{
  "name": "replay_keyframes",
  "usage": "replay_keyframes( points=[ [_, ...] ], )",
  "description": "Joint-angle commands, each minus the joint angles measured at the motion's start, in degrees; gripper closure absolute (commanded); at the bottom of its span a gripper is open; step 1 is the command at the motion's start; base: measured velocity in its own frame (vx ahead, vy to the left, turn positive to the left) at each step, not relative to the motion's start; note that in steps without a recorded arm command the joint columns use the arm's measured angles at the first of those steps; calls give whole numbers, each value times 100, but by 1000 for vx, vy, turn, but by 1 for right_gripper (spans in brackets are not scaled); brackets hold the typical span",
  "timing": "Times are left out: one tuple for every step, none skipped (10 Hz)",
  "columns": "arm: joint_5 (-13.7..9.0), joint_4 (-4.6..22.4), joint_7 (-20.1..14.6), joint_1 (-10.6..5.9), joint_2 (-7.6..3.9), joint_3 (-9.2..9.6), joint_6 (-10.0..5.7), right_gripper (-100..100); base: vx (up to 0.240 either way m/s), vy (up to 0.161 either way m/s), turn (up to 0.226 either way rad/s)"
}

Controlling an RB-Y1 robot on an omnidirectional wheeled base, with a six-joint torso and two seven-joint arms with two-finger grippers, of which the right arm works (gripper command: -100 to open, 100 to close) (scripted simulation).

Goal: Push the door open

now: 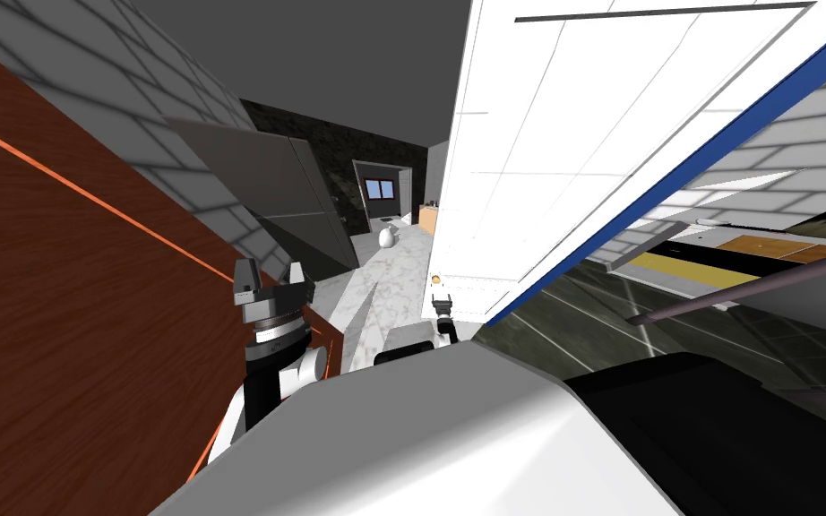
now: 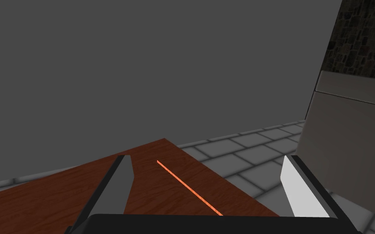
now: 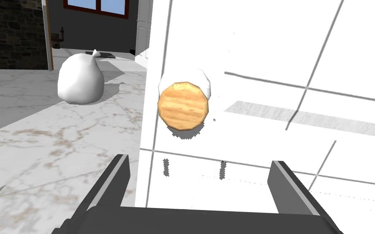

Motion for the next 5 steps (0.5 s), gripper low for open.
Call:
replay_keyframes(
  points=[
    [-81, -27, -189, -9, 43, 61, 41, -100, -53, -2, 15],
    [-154, -37, -346, -29, 91, 112, 69, -100, -56, -9, 19],
    [-195, -43, -433, -40, 120, 141, 86, -100, -57, -5, 17],
    [-163, -50, -361, -21, 94, 122, 70, -100, -24, 0, 3],
    [-177, -38, -390, -35, -90, 112, 75, -100, 95, -17, 19]
  ],
)
